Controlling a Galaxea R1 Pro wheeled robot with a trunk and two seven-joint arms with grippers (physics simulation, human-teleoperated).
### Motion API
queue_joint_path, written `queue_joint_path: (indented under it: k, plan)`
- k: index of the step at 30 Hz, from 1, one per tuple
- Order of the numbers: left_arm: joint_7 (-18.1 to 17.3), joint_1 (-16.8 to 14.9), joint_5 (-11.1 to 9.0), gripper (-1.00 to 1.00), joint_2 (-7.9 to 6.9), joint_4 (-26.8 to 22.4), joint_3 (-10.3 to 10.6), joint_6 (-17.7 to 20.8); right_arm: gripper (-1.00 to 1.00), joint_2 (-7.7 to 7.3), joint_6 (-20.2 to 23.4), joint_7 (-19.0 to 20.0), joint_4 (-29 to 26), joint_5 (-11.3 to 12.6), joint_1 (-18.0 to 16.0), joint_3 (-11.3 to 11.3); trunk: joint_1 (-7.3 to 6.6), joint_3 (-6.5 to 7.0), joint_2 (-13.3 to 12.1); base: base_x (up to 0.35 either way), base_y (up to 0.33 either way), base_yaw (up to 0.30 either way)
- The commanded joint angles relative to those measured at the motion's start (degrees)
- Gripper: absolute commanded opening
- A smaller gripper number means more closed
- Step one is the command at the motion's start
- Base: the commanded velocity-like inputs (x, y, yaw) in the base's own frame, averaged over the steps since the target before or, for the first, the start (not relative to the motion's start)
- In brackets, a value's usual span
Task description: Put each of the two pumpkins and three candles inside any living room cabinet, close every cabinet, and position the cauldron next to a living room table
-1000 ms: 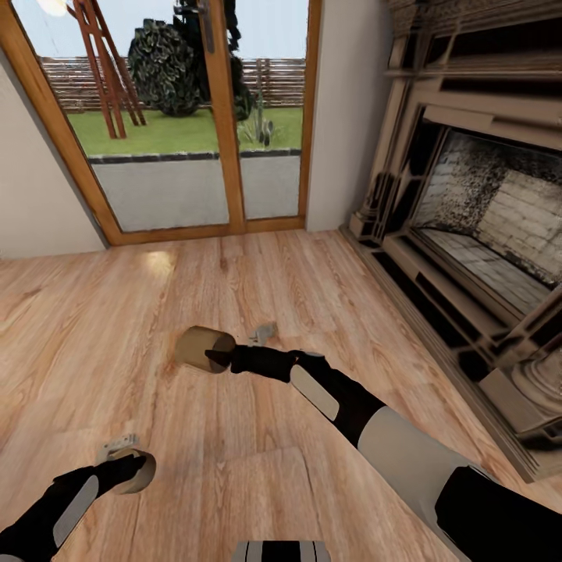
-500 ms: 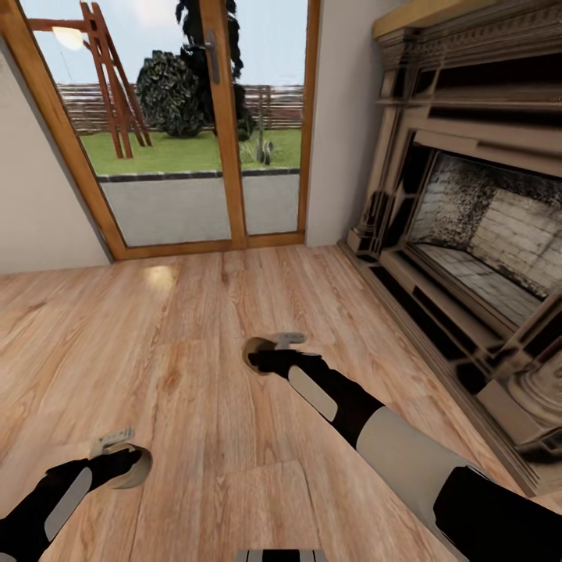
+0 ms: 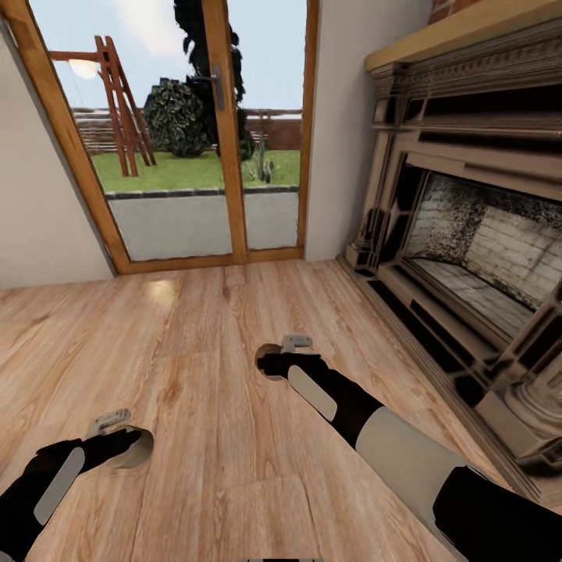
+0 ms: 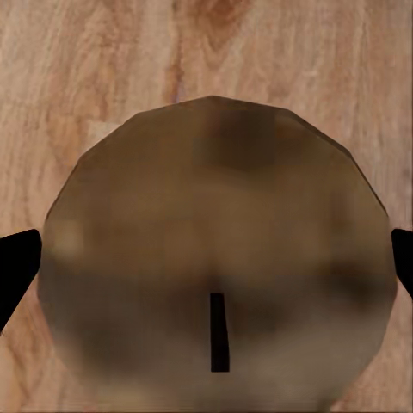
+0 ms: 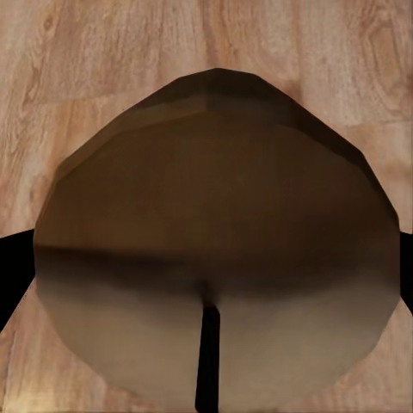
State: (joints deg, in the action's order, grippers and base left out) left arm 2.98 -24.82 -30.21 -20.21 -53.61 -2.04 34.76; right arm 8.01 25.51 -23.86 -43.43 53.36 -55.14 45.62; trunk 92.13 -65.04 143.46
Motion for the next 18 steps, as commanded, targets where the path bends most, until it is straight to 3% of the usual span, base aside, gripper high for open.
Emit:
queue_joint_path:
  k: [1,18]
  plan:
    - [0.3,0.2,-0.3,-1.00,-0.01,-3.2,-1.4,2.5,-1.00,-0.01,0.1,-0.3,-0.1,0.4,-0.1,0.2,-0.03,0.17,0.0,0.000,0.000,-0.033]
    - [0.4,0.7,-0.3,-1.00,0.01,-7.1,-3.8,7.5,-1.00,0.07,0.4,-0.5,0.1,0.4,-0.1,0.5,-0.50,3.92,-0.3,0.000,0.000,-0.004]
